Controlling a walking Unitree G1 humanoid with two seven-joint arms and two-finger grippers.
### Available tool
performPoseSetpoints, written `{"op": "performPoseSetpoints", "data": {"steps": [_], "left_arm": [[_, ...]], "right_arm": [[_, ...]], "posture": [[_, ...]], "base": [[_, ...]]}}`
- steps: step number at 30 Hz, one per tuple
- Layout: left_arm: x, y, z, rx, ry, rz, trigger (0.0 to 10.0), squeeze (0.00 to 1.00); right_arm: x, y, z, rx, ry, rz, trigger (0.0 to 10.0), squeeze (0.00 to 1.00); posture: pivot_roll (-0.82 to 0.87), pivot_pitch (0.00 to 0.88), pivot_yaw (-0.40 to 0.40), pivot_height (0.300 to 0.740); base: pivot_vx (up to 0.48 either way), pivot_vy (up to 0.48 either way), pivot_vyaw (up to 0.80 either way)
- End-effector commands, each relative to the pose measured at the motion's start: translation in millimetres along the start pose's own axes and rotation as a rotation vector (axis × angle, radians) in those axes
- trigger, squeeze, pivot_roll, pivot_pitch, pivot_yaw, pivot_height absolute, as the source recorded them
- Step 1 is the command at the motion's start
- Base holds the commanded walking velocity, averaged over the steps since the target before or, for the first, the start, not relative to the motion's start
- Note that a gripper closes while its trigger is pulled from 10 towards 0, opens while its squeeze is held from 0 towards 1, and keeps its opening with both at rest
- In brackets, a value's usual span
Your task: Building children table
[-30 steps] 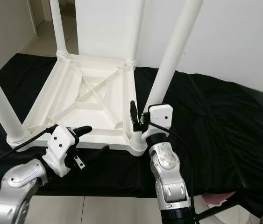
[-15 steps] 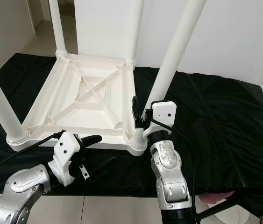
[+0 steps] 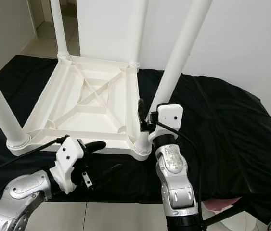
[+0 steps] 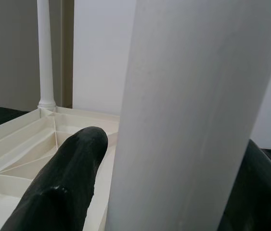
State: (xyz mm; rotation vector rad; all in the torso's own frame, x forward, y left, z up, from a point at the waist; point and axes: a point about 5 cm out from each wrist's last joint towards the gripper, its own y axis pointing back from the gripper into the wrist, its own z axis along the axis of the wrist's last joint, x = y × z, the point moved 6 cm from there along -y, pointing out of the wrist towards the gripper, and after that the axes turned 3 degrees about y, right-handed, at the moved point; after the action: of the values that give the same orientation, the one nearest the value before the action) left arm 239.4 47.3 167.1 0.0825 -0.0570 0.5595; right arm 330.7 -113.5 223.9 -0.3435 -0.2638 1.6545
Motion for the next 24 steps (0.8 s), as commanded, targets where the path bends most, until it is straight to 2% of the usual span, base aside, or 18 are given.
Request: {"op": "performPoseSetpoints", "data": {"steps": [1, 7, 23, 24], "left_arm": [[-4.0, -1.8, 3, -0.01, 0.008, -0.017, 10.0, 0.0], [-2.3, -2.6, 4, -0.012, -0.002, -0.013, 10.0, 0.0], [-3.5, -2.2, 5, -0.007, 0.005, -0.013, 10.0, 0.0], [-3.4, -2.2, 4, -0.006, 0.007, -0.012, 10.0, 0.0]], "right_arm": [[-4.8, 1.2, -2, 0.014, -0.004, -0.015, 10.0, 0.0], [-0.6, 4.7, -13, 0.063, -0.039, -0.004, 10.0, 0.0], [0.5, 9.3, -27, 0.114, -0.049, -0.005, 10.0, 0.0], [2.2, 10.0, -29, 0.121, -0.057, 0.005, 0.0, 0.0]], "posture": [[0.02, 0.0, -0.12, 0.74], [0.03, 0.0, -0.12, 0.74], [0.03, 0.0, -0.119, 0.74], [0.03, 0.0, -0.121, 0.74]], "base": [[0.0, 0.0, 0.0], [0.0, 0.0, 0.0], [0.0, 0.0, 0.0], [0.0, 0.0, 0.0]]}}
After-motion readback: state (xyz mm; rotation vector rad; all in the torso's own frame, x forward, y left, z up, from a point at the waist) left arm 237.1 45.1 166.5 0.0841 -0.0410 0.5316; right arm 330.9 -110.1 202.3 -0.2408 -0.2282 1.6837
